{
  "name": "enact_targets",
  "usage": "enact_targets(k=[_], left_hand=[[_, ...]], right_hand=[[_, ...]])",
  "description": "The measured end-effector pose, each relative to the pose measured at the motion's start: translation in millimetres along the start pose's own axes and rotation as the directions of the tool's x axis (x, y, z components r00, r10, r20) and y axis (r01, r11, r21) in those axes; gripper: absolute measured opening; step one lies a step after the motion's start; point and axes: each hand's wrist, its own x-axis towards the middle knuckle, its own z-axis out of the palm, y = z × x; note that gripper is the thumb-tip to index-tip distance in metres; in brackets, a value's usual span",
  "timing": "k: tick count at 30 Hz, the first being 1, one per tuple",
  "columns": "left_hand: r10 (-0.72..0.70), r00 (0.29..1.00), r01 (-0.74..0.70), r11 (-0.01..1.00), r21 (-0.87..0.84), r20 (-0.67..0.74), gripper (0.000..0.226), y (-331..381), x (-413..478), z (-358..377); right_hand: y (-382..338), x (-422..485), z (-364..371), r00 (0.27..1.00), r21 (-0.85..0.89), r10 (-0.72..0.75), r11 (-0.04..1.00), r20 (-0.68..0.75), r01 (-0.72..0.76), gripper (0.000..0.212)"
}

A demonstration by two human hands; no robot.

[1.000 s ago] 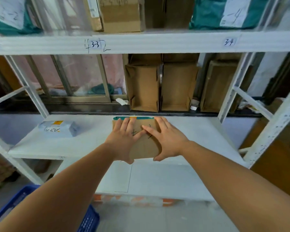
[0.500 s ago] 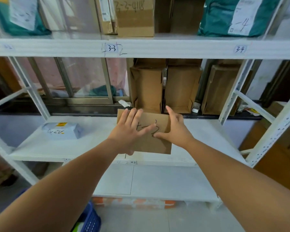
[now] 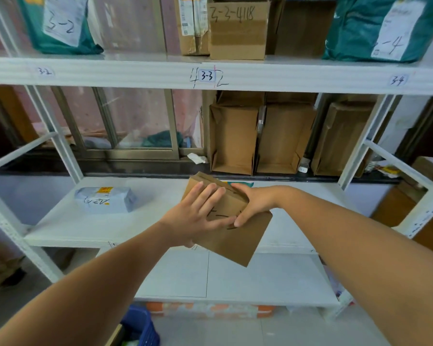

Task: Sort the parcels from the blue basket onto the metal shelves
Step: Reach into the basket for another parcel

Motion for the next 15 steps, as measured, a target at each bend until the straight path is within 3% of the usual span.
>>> enact_targets(k=[5,9,12,15], left_hand=[[-0.022,1.000,0.021,0.997,-0.075,-0.007,0.135,0.3,-1.6,16.1],[-0.104,0.993,0.117,0.955,-0.271,0.060,0.122,5.3,4.7,33.5],[-0.228,0.936,0.326,0.847,-0.420,0.268,0.098,9.1,20.2,46.3],[-0.249,0.866,0.448,0.770,-0.453,0.433,0.079,10.2,36.3,59.6]], right_hand=[[-0.3,12.8,-1.7,0.999,0.027,0.033,0.999,0.018,-0.034,0.126],[12.2,28.3,10.9,0.993,-0.261,0.071,0.961,-0.095,-0.093,0.130],[27.4,44.6,20.3,0.984,-0.436,0.032,0.893,-0.175,-0.106,0.130],[41.4,60.4,20.7,0.979,-0.477,-0.041,0.877,-0.198,-0.060,0.127]])
